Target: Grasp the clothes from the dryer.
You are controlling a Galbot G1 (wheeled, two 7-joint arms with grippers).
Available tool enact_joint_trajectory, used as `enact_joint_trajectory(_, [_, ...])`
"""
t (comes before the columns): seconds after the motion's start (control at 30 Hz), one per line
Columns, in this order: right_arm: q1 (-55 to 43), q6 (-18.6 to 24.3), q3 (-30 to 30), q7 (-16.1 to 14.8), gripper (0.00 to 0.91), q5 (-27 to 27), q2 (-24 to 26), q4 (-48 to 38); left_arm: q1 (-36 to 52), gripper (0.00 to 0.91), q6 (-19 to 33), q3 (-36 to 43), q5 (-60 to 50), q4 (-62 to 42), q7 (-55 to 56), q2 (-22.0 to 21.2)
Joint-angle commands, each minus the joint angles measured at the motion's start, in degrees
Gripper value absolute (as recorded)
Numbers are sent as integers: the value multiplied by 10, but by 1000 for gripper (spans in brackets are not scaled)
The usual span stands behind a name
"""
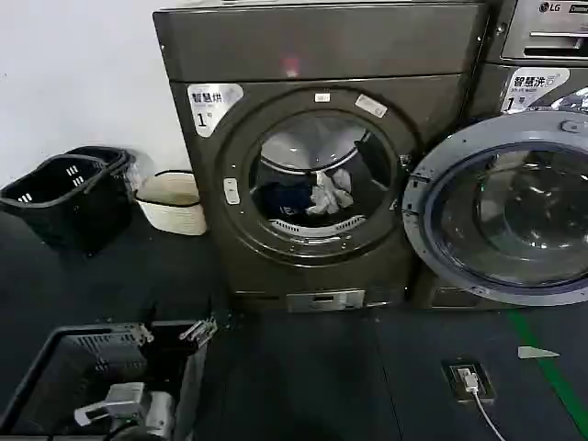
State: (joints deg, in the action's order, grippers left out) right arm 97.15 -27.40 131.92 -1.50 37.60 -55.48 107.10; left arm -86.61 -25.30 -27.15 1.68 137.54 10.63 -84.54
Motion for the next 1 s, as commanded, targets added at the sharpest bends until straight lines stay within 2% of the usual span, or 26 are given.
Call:
enact_joint_trajectory(0.03, [-1, 8, -2, -11, 907, 51, -1, 0, 2, 907, -2, -5, 0, 0, -7, 1])
enact_joint_trajectory(0.37, [1, 12, 3, -9, 907, 55, -3, 4, -1, 907, -11, -4, 8, 6, -15, 7])
enact_joint_trajectory(0.57, [4, 14, 7, -9, 907, 56, -2, 4, -5, 907, -58, -5, 28, 9, -21, 10])
enact_joint_trajectory(1.0, [3, 16, 8, -9, 907, 57, -1, 4, -5, 907, -60, -3, 26, 12, -29, 9])
